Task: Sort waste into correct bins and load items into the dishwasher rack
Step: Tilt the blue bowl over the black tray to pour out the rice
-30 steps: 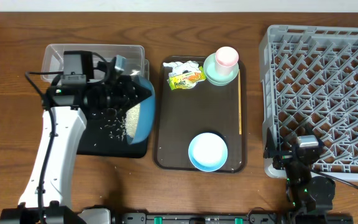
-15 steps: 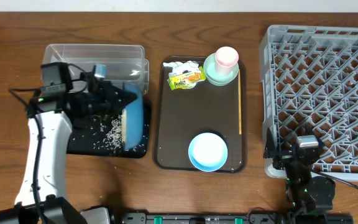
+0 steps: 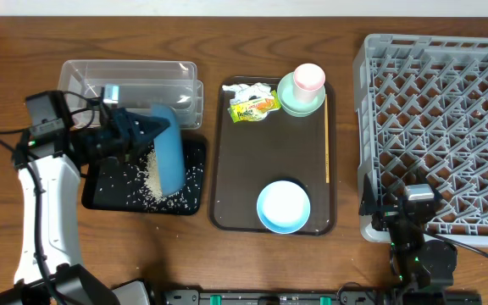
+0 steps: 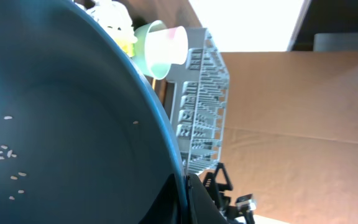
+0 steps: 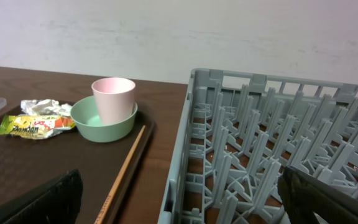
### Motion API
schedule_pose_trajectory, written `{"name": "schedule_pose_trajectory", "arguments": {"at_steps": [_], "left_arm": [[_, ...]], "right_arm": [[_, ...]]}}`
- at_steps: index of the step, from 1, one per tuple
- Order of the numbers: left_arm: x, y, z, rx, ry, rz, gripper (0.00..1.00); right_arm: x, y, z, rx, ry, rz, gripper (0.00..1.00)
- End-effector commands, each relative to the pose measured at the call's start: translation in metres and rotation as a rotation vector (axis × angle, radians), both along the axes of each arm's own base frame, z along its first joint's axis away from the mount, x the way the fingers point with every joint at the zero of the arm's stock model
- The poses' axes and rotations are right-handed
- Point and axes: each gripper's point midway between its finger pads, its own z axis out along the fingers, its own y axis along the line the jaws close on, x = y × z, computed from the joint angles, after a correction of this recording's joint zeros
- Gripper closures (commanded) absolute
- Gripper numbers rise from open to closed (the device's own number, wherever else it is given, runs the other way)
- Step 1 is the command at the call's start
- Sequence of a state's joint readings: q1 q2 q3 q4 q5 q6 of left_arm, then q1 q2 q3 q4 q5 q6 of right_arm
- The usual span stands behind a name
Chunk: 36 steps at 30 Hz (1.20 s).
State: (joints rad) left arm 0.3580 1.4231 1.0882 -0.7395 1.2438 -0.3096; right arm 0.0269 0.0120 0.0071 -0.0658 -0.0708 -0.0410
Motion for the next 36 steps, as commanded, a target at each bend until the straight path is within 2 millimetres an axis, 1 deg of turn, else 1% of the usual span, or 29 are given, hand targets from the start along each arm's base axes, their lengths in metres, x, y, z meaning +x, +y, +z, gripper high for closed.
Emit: {"name": "schedule_pose_trajectory", "arguments": {"at_steps": [1, 3, 5, 7, 8, 10, 13, 15, 16, 20, 23, 25, 26, 28, 31, 33, 34, 36], "left_arm": [[-0.004, 0.007, 0.015, -0.059, -0.053, 0.005, 0.94], [-0.006, 0.013, 0.018, -0.088, -0.050, 0.020, 0.94], [-0.006, 0.018, 0.026, -0.110, -0.097, 0.021, 0.94], [-0.004, 0.027, 0.026, -0.105, -0.108, 0.047, 0.94], [-0.007, 0.030, 0.030, -0.144, -0.099, 0.054, 0.94], [-0.011, 0.033, 0.041, -0.194, -0.144, 0.047, 0.94], [-0.010, 0.044, 0.039, -0.188, -0.135, 0.083, 0.94], [-0.014, 0.047, 0.042, -0.228, -0.122, 0.097, 0.94], [-0.013, 0.051, 0.042, -0.218, -0.132, 0.106, 0.94], [-0.016, 0.056, 0.043, -0.239, -0.118, 0.128, 0.94], [-0.014, 0.062, 0.035, -0.195, -0.105, 0.154, 0.94], [-0.019, 0.060, 0.040, -0.247, -0.089, 0.153, 0.94], [-0.019, 0.059, 0.044, -0.258, -0.114, 0.142, 0.94], [-0.017, 0.061, 0.043, -0.222, -0.153, 0.137, 0.94], [-0.022, 0.057, 0.047, -0.277, -0.120, 0.135, 0.94], [-0.022, 0.057, 0.047, -0.249, -0.163, 0.124, 0.94], [-0.024, 0.056, 0.047, -0.268, -0.134, 0.129, 0.94], [-0.037, 0.045, 0.048, -0.330, -0.034, 0.143, 0.94]], "right_arm": [[0.000, 0.001, 0.000, -0.013, -0.002, 0.004, 0.01], [0.000, 0.001, 0.000, -0.013, -0.002, 0.004, 0.01], [0.000, 0.001, 0.000, -0.013, -0.002, 0.004, 0.01], [0.000, 0.001, 0.000, -0.013, -0.002, 0.004, 0.01], [0.000, 0.001, 0.000, -0.013, -0.002, 0.004, 0.01], [0.000, 0.001, 0.000, -0.013, -0.002, 0.004, 0.01], [0.000, 0.001, 0.000, -0.013, -0.002, 0.004, 0.01], [0.000, 0.001, 0.000, -0.013, -0.002, 0.004, 0.01], [0.000, 0.001, 0.000, -0.013, -0.002, 0.004, 0.01], [0.000, 0.001, 0.000, -0.013, -0.002, 0.004, 0.01], [0.000, 0.001, 0.000, -0.013, -0.002, 0.004, 0.01], [0.000, 0.001, 0.000, -0.013, -0.002, 0.004, 0.01], [0.000, 0.001, 0.000, -0.013, -0.002, 0.004, 0.01], [0.000, 0.001, 0.000, -0.013, -0.002, 0.004, 0.01], [0.000, 0.001, 0.000, -0.013, -0.002, 0.004, 0.01], [0.000, 0.001, 0.000, -0.013, -0.002, 0.004, 0.01], [0.000, 0.001, 0.000, -0.013, -0.002, 0.004, 0.01], [0.000, 0.001, 0.000, -0.013, -0.002, 0.004, 0.01]]}}
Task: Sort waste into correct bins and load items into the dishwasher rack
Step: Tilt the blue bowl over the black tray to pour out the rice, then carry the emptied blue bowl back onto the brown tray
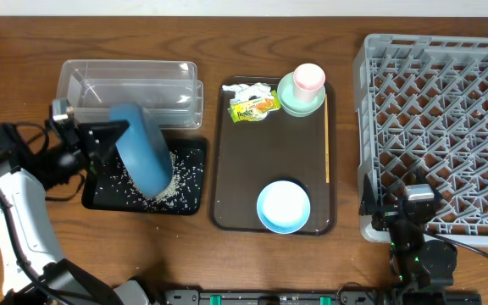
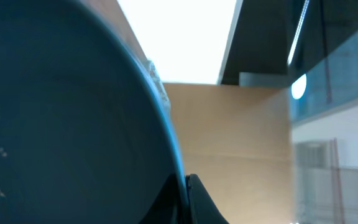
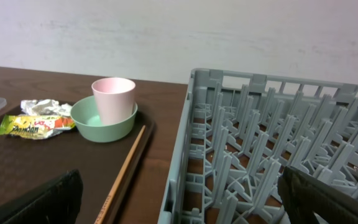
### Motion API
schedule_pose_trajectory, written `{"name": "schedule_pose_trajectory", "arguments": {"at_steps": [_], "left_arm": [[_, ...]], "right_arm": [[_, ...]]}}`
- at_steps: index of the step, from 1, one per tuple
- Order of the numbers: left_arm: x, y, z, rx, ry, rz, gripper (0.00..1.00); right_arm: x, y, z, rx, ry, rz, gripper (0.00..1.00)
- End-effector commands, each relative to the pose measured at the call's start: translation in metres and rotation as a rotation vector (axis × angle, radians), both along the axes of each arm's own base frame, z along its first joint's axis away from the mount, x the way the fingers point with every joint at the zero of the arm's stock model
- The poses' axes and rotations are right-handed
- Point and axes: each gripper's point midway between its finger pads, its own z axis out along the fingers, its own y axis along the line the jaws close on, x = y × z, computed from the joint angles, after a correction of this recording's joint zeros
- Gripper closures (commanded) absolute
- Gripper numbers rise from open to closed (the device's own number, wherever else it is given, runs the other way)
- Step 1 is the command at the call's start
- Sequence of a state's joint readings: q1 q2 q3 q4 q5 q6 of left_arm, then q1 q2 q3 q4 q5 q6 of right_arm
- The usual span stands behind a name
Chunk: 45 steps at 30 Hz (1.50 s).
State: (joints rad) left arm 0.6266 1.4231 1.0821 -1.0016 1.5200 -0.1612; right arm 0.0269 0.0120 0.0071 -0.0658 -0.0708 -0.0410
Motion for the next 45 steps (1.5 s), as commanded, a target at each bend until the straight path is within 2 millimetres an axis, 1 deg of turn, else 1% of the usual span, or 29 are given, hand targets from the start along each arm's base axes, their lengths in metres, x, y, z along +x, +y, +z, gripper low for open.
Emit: {"name": "schedule_pose_trajectory", "arguments": {"at_steps": [1, 2, 3, 4, 5, 7, 9, 11, 13, 15, 17, 21, 24, 26, 28, 30, 31, 34, 36, 38, 39, 41, 45], "left_arm": [[-0.013, -0.010, 0.015, -0.017, -0.062, -0.015, 0.94], [-0.011, -0.009, 0.016, 0.052, -0.146, -0.020, 0.94], [-0.009, -0.006, 0.011, 0.106, -0.165, -0.020, 0.94], [-0.009, -0.006, 0.006, 0.108, -0.116, -0.016, 0.94], [-0.011, -0.008, 0.007, 0.076, -0.090, -0.015, 0.94], [-0.011, -0.008, 0.015, 0.078, -0.166, -0.022, 0.94], [-0.006, -0.004, 0.015, 0.129, -0.223, -0.023, 0.94], [-0.006, -0.005, 0.019, 0.085, -0.203, -0.022, 0.94], [-0.006, -0.005, 0.019, 0.090, -0.204, -0.021, 0.95], [-0.005, -0.004, 0.019, 0.094, -0.212, -0.021, 0.94], [-0.007, -0.006, 0.020, 0.070, -0.179, -0.019, 0.94], [-0.012, -0.016, 0.026, 0.079, -0.196, -0.043, 0.94], [-0.020, -0.034, 0.040, 0.107, -0.244, -0.090, 0.94], [-0.025, -0.050, 0.050, 0.155, -0.248, -0.132, 0.94], [-0.024, -0.060, 0.050, 0.253, -0.196, -0.143, 0.94], [-0.021, -0.071, 0.049, 0.398, -0.141, -0.129, 0.94], [-0.021, -0.080, 0.054, 0.464, -0.152, -0.132, 0.94], [-0.023, -0.118, 0.075, 0.589, -0.265, -0.179, 0.94], [-0.022, -0.141, 0.081, 0.647, -0.321, -0.196, 0.94], [-0.019, -0.162, 0.076, 0.725, -0.344, -0.201, 0.94], [-0.018, -0.168, 0.072, 0.756, -0.340, -0.200, 0.94], [-0.015, -0.183, 0.059, 0.844, -0.337, -0.204, 0.94], [-0.003, -0.218, 0.027, 1.037, -0.360, -0.214, 0.94]], "right_arm": [[0.000, 0.001, 0.000, -0.013, -0.002, 0.004, 0.01], [0.000, 0.001, 0.000, -0.013, -0.002, 0.004, 0.01], [0.000, 0.001, 0.000, -0.013, -0.002, 0.004, 0.01], [0.000, 0.001, 0.000, -0.013, -0.002, 0.004, 0.01], [0.000, 0.001, 0.000, -0.013, -0.002, 0.004, 0.01], [0.000, 0.001, 0.000, -0.013, -0.002, 0.004, 0.01], [0.000, 0.001, 0.000, -0.013, -0.002, 0.004, 0.01], [0.000, 0.001, 0.000, -0.013, -0.002, 0.004, 0.01], [0.000, 0.001, 0.000, -0.013, -0.002, 0.004, 0.01], [0.000, 0.001, 0.000, -0.013, -0.002, 0.004, 0.01], [0.000, 0.001, 0.000, -0.013, -0.002, 0.004, 0.01], [0.000, 0.001, 0.000, -0.013, -0.002, 0.004, 0.01], [0.000, 0.001, 0.000, -0.013, -0.002, 0.004, 0.01], [0.000, 0.001, 0.000, -0.013, -0.002, 0.004, 0.01], [0.000, 0.001, 0.000, -0.013, -0.002, 0.004, 0.01], [0.000, 0.001, 0.000, -0.013, -0.002, 0.004, 0.01], [0.000, 0.001, 0.000, -0.013, -0.002, 0.004, 0.01], [0.000, 0.001, 0.000, -0.013, -0.002, 0.004, 0.01], [0.000, 0.001, 0.000, -0.013, -0.002, 0.004, 0.01], [0.000, 0.001, 0.000, -0.013, -0.002, 0.004, 0.01], [0.000, 0.001, 0.000, -0.013, -0.002, 0.004, 0.01], [0.000, 0.001, 0.000, -0.013, -0.002, 0.004, 0.01], [0.000, 0.001, 0.000, -0.013, -0.002, 0.004, 0.01]]}}
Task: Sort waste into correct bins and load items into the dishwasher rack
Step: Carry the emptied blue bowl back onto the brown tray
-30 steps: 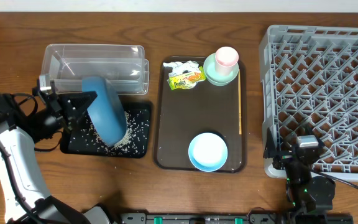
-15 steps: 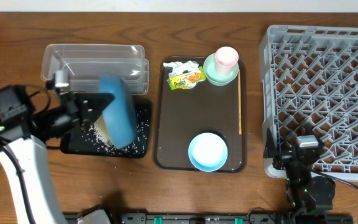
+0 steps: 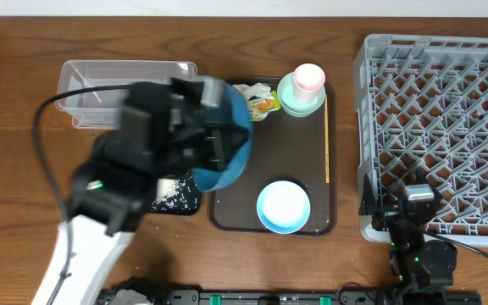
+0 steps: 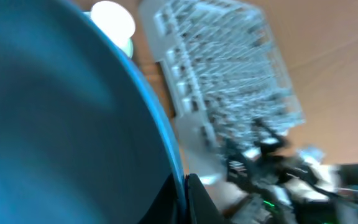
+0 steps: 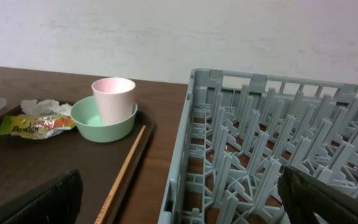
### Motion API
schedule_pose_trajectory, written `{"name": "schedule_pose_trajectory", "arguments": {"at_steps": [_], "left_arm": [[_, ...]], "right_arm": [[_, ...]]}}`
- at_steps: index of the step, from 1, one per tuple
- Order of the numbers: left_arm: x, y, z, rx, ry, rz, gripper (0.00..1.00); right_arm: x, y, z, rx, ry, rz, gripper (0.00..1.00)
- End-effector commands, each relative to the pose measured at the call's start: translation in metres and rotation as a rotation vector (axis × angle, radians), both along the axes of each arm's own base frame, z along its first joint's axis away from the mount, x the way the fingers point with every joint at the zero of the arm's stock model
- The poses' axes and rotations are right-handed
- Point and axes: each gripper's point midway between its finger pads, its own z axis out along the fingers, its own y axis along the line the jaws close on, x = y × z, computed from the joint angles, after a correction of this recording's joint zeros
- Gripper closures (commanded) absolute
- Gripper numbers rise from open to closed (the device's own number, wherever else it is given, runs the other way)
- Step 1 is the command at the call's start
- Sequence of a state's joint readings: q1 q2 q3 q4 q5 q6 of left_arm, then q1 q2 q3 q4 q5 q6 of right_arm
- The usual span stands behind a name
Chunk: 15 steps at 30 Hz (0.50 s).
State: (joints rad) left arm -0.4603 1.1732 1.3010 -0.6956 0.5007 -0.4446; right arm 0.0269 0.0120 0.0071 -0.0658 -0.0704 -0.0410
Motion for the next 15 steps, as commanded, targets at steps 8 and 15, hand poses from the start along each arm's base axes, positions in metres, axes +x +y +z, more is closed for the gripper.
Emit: {"name": "schedule_pose_trajectory", "arguments": {"at_steps": [8, 15], "left_arm": [[0.043, -0.076, -0.090, 0.389, -0.143, 0.045, 0.94], [0.066, -0.099, -0.148, 0.485, -0.132, 0.062, 0.94]], "right_arm": [[0.000, 0.001, 0.000, -0.013, -0.002, 0.004, 0.01], [0.000, 0.001, 0.000, -0.013, -0.002, 0.004, 0.01]]}}
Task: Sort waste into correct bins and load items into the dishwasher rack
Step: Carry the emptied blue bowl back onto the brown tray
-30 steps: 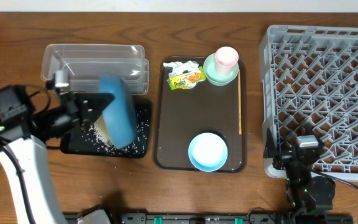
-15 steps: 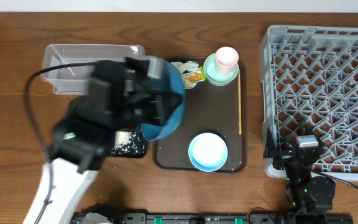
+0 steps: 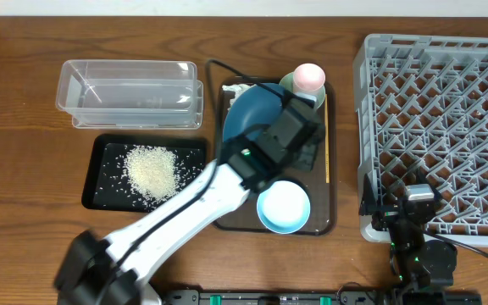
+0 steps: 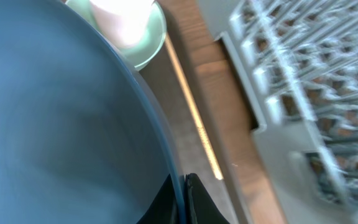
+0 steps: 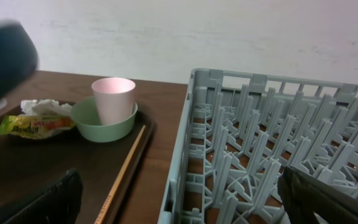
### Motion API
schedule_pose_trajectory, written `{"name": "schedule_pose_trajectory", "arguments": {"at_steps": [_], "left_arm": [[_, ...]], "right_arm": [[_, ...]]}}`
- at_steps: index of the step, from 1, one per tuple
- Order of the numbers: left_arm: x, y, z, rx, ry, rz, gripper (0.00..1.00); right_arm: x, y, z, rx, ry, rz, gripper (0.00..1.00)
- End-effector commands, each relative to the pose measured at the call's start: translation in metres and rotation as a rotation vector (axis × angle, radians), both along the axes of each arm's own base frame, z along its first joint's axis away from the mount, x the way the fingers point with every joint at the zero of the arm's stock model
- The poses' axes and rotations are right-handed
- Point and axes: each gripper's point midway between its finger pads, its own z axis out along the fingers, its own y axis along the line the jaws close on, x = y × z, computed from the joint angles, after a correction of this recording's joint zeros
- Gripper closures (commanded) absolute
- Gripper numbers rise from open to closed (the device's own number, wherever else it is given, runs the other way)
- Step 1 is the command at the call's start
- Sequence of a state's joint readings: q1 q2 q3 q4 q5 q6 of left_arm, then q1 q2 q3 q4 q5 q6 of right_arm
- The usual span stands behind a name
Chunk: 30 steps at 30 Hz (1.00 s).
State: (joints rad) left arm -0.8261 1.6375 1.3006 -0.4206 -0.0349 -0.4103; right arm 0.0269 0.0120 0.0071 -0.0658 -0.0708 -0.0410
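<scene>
My left gripper [image 3: 288,129] is shut on the rim of a dark blue plate [image 3: 255,113], which hangs over the back half of the brown tray [image 3: 227,212]. In the left wrist view the plate [image 4: 61,124] fills the left side, its rim pinched between the fingers [image 4: 183,190]. A pink cup [image 3: 309,77] stands in a green bowl [image 3: 288,99] just right of the plate. A light blue bowl [image 3: 283,206] and a chopstick [image 3: 326,148] also lie on the tray. The grey dishwasher rack [image 3: 439,127] stands at the right. My right gripper [image 5: 179,202] is open beside it.
A black tray [image 3: 100,191] holding a heap of rice [image 3: 149,169] sits at the left, with a clear plastic bin [image 3: 130,93] behind it. A yellow-green wrapper [image 5: 33,124] and crumpled paper [image 5: 39,107] lie on the brown tray, mostly under the plate.
The left gripper has carried the blue plate to the right, from the brown tray's left edge beside the clear bin to over its back middle next to the green bowl. The right arm is unchanged.
The left gripper first held the blue plate tilted over the black tray, with rice on the plate and below it. Later it was still tipped there, above a rice heap. Then plate and arm were at the brown tray's left edge, and now over that tray.
</scene>
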Motion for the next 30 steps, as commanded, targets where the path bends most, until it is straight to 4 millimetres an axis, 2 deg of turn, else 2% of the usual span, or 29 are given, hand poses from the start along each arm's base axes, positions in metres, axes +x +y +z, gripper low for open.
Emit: {"name": "schedule_pose_trajectory", "arguments": {"at_steps": [1, 7, 12, 18, 21, 24, 26, 30], "left_arm": [[0.017, 0.006, -0.014, 0.073, -0.046, 0.044, 0.93], [0.020, 0.001, -0.051, 0.119, 0.008, 0.046, 0.93], [0.016, 0.000, -0.066, 0.126, 0.046, 0.060, 0.93], [0.016, 0.001, -0.067, 0.127, 0.048, 0.061, 0.89], [0.016, 0.001, -0.068, 0.130, 0.051, 0.060, 0.83], [0.015, 0.002, -0.069, 0.131, 0.051, 0.060, 0.83], [0.016, 0.002, -0.068, 0.131, 0.051, 0.060, 0.76], [0.014, 0.000, -0.061, 0.113, 0.048, 0.053, 0.75]], "right_arm": [[0.000, 0.001, 0.000, -0.013, -0.002, 0.004, 0.01], [0.000, 0.001, 0.000, -0.013, -0.002, 0.004, 0.01], [0.000, 0.001, 0.000, -0.013, -0.002, 0.004, 0.01], [0.000, 0.001, 0.000, -0.013, -0.002, 0.004, 0.01], [0.000, 0.001, 0.000, -0.013, -0.002, 0.004, 0.01], [0.000, 0.001, 0.000, -0.013, -0.002, 0.004, 0.01], [0.000, 0.001, 0.000, -0.013, -0.002, 0.004, 0.01], [0.000, 0.001, 0.000, -0.013, -0.002, 0.004, 0.01]]}}
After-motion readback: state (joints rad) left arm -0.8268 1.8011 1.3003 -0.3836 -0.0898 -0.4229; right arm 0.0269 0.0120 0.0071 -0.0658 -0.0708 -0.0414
